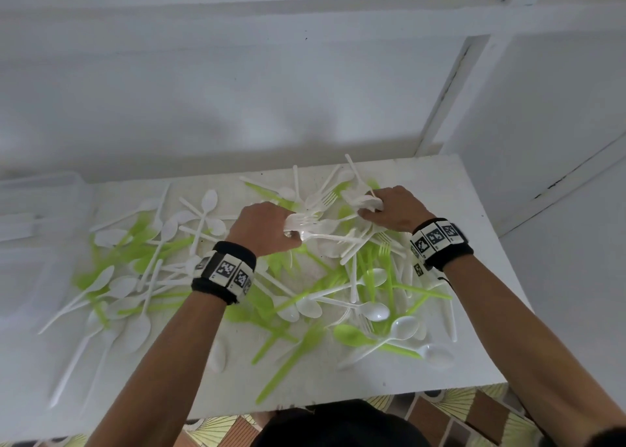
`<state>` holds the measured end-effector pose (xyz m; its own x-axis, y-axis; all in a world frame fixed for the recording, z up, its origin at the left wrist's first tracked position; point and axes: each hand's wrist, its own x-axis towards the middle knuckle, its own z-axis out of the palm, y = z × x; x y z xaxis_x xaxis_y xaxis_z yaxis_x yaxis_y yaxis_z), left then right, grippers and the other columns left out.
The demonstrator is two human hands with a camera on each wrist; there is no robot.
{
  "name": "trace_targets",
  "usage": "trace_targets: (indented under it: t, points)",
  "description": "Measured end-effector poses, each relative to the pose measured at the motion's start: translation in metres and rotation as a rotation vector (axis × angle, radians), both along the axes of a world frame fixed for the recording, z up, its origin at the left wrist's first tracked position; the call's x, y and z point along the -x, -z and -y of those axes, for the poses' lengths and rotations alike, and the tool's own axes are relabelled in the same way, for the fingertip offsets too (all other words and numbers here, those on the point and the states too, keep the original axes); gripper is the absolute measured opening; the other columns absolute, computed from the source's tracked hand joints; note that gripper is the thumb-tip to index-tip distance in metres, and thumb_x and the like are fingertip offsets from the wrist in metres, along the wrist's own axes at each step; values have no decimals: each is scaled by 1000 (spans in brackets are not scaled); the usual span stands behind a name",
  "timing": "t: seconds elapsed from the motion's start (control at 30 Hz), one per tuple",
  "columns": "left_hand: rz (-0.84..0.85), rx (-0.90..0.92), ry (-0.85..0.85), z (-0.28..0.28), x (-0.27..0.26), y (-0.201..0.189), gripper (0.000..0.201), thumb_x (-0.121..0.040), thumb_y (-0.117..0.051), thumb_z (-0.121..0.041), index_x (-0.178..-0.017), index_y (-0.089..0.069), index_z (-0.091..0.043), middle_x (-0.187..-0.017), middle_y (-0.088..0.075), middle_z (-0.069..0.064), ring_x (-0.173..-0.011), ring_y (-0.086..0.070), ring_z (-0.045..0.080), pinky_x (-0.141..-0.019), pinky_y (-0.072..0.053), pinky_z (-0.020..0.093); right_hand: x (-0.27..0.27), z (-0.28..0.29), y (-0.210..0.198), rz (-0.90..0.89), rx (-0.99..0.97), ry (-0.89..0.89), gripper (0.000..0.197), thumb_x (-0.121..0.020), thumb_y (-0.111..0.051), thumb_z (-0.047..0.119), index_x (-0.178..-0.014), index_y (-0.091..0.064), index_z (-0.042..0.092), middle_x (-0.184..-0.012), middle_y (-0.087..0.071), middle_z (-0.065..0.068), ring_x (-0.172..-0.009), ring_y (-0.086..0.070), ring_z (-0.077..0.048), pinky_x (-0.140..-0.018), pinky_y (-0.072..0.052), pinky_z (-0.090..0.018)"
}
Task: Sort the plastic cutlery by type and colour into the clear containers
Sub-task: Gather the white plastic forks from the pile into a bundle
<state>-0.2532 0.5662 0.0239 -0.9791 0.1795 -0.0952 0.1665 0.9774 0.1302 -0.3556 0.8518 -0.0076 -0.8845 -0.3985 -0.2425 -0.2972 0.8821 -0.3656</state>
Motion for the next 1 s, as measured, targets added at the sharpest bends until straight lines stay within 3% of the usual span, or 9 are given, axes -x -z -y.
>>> trace_targets:
  t: [0.1,0.2,0.33,0.47,0.6,0.7,0.83,0.93,1.0]
  points:
    - [64,-32,-13,21,-1,-21,34,-79,-67,-54,-82,-64,-21,-74,-63,-4,-73,-61,20,-68,-46,31,-1,14,0,66,-48,-66,29,-87,-66,48,-89,-64,20,-85,-66,-2,-84,-64,-25,-68,-44,-33]
    - [93,-134,-44,35,-5,-35,38,-73,-65,-60,-85,-65,-24,-78,-66,-8,-78,-61,17,-72,-48,33,0,21,7,-37,5,82,29,-92,-62,43,-93,-64,14,-88,-64,-9,-90,-62,-31,-68,-40,-32]
    - [199,-541,-172,44,-14,-39,31,-67,-66,-49,-88,-69,-27,-80,-71,-7,-74,-67,17,-71,-55,36,5,28,4,-57,-101,252,49,-89,-64,54,-110,-64,10,-108,-61,-15,-102,-60,-35,-75,-42,-34]
    - [304,-770,-165,38,-17,-38,20,-82,-70,-20,-99,-75,-30,-72,-64,-15,-56,-55,5,-58,-48,20,4,35,0,68,-205,232,54,-85,-71,53,-110,-60,6,-116,-58,-17,-104,-59,-34,-77,-44,-34]
    - [327,-872,-252,27,-19,-30,20,-83,-68,-15,-79,-72,-35,-73,-55,-7,-56,-40,4,-61,-39,23,2,39,-2,190,-86,295,45,-81,-78,47,-97,-57,10,-108,-64,-15,-89,-57,-29,-71,-45,-33]
    - [345,-1007,-212,24,-20,-25,32,-86,-57,-8,-96,-78,-30,-69,-41,17,-54,-27,13,-50,-30,22,-2,39,-8,194,44,346,45,-86,-74,50,-96,-57,9,-96,-61,-8,-94,-58,-28,-77,-50,-36]
    - [266,-1154,-301,22,-14,-14,30,-98,-59,-18,-83,-68,7,-55,-45,1,-47,-30,12,-45,-24,21,-10,42,-24,90,396,485,41,-89,-70,47,-91,-65,6,-86,-66,-8,-88,-64,-27,-82,-54,-39]
    - [245,-1236,-326,17,-5,-9,42,-88,-73,-41,-82,-59,-2,-65,-46,11,-48,-31,15,-45,-24,24,-14,46,-39,-97,567,508,41,-96,-63,46,-88,-70,6,-69,-64,1,-73,-64,-20,-65,-44,-28]
    - [288,-1262,-288,14,2,-11,34,-83,-80,-35,-89,-57,-10,-58,-41,0,-45,-26,14,-44,-22,24,-16,48,-47,-179,699,522,39,-98,-59,45,-89,-72,10,-67,-68,7,-67,-64,-7,-62,-44,-20]
